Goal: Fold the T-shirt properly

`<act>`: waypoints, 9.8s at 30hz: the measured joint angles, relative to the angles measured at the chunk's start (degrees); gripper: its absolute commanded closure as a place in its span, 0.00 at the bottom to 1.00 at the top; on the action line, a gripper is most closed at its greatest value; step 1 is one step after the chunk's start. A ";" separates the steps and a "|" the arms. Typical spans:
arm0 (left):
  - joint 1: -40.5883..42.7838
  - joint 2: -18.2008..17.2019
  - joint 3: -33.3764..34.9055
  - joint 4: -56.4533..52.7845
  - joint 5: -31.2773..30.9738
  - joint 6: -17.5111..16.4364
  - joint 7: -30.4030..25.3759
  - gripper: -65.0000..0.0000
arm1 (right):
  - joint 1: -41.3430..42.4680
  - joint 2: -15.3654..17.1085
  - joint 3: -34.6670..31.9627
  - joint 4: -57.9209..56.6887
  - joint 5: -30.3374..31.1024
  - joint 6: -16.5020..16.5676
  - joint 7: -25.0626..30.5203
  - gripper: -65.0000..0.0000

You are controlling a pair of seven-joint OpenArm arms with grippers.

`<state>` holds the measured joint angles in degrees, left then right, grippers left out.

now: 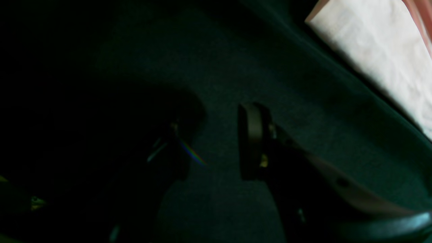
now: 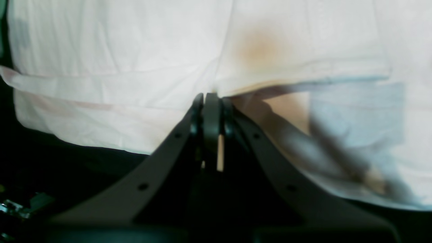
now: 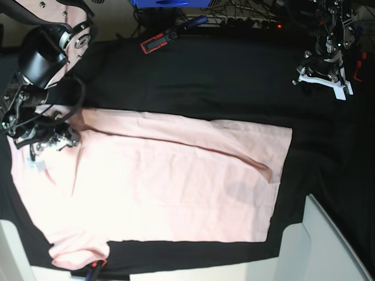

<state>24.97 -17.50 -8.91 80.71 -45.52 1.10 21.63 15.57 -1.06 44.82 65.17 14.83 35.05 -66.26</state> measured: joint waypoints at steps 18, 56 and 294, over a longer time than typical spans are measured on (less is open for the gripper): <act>0.59 0.20 0.00 0.00 -0.02 0.00 0.00 0.66 | 8.50 3.17 -18.93 -7.89 -0.13 -0.44 0.42 1.00; -18.08 -0.94 10.40 7.08 0.02 -0.11 9.03 0.64 | -10.64 11.58 -24.22 14.23 0.07 -0.20 11.39 0.72; -29.70 12.57 -30.12 -14.64 25.81 -34.73 24.28 1.00 | -6.73 18.49 19.80 -19.26 9.68 4.57 6.49 1.00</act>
<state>-4.73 -4.93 -39.03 66.06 -19.70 -33.63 45.91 8.84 17.43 64.62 45.91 24.51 39.62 -59.77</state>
